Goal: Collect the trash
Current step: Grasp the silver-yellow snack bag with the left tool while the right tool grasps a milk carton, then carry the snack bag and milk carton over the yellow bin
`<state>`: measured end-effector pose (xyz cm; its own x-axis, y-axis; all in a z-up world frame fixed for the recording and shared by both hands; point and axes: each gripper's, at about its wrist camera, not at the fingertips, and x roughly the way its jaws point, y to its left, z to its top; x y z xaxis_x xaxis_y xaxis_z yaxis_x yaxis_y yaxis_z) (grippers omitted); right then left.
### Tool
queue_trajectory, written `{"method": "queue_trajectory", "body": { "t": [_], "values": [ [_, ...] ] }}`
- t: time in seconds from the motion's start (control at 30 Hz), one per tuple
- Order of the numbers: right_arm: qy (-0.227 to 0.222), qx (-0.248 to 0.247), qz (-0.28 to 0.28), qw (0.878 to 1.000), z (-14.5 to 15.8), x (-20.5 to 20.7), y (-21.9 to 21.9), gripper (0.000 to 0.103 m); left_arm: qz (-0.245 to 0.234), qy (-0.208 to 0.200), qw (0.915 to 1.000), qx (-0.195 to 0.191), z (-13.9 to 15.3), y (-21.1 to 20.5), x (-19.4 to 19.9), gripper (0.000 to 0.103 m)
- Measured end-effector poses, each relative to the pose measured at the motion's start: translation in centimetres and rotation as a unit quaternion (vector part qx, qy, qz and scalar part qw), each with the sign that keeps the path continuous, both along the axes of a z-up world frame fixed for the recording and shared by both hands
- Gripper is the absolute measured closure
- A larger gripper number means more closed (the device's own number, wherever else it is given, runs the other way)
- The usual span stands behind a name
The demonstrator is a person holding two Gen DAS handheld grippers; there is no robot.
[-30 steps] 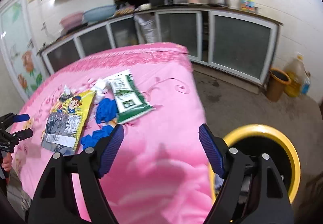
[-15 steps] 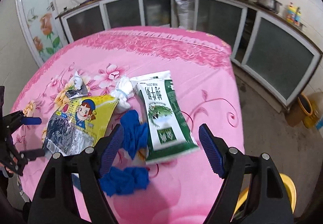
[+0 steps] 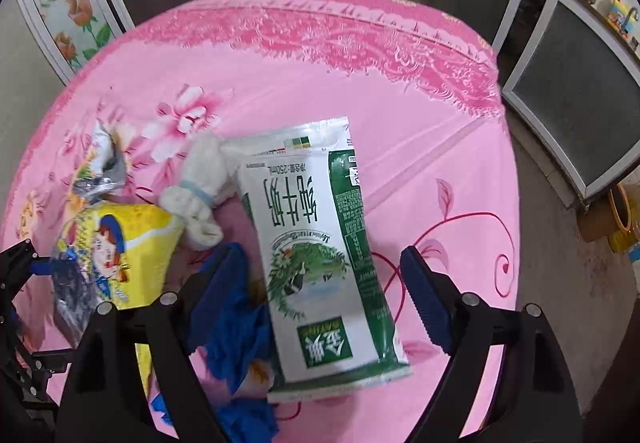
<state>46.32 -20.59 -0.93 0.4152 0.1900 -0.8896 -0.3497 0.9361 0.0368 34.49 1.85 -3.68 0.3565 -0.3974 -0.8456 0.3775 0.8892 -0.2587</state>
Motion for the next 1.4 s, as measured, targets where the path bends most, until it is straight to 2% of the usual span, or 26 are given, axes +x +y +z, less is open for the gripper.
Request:
{"method": "queue_trajectory", "body": {
  "t": [0.13, 0.23, 0.27, 0.33, 0.4, 0.47, 0.57, 0.73, 1.07, 1.3, 1.4],
  "values": [
    [0.010, -0.027, -0.001, 1.000, -1.5, 1.1, 0.3, 0.022, 0.000, 0.005, 1.0000, -0.004, -0.4, -0.2, 0.9, 0.008],
    [0.023, -0.011, -0.007, 1.000, -2.2, 1.8, 0.2, 0.022, 0.005, 0.004, 0.9999, -0.010, -0.4, -0.5, 1.7, 0.008],
    [0.027, -0.011, -0.007, 1.000, -2.5, 1.9, 0.2, 0.026, 0.009, 0.004, 0.9999, -0.011, -0.4, -0.6, 1.9, 0.008],
    [0.030, -0.017, -0.006, 0.999, -2.9, 2.1, 0.4, 0.042, 0.019, 0.001, 0.9998, -0.001, -0.4, -1.0, 2.2, 0.025],
    [0.029, -0.019, -0.012, 0.999, -3.0, 2.0, 0.4, 0.046, 0.017, 0.000, 0.9998, -0.004, -0.2, -1.2, 2.4, 0.060],
    [0.026, -0.009, -0.019, 0.999, -2.8, 1.8, 0.1, 0.047, 0.010, -0.002, 0.9998, -0.019, 0.2, -1.2, 2.3, 0.079],
    [0.015, 0.007, -0.033, 0.999, -2.3, 1.3, -0.5, 0.047, 0.004, -0.009, 0.9994, -0.032, 0.9, -1.1, 1.8, 0.089],
    [-0.001, 0.037, -0.047, 0.998, -0.4, 0.0, -2.0, 0.047, 0.008, -0.017, 0.9970, -0.075, 2.9, 0.2, -0.1, 0.094],
    [-0.052, 0.060, -0.059, 0.995, 4.5, -4.5, -3.9, 0.047, 0.026, -0.075, 0.9935, -0.081, 7.2, 3.3, -5.9, 0.094],
    [-0.097, 0.075, -0.070, 0.990, 7.7, -9.8, -5.3, 0.047, 0.046, -0.090, 0.9917, -0.080, 8.4, 5.2, -8.9, 0.094],
    [-0.103, 0.091, -0.073, 0.988, 8.6, -11.8, -6.4, 0.047, 0.049, -0.098, 0.9908, -0.079, 8.7, 5.7, -10.1, 0.094]
  ]
}}
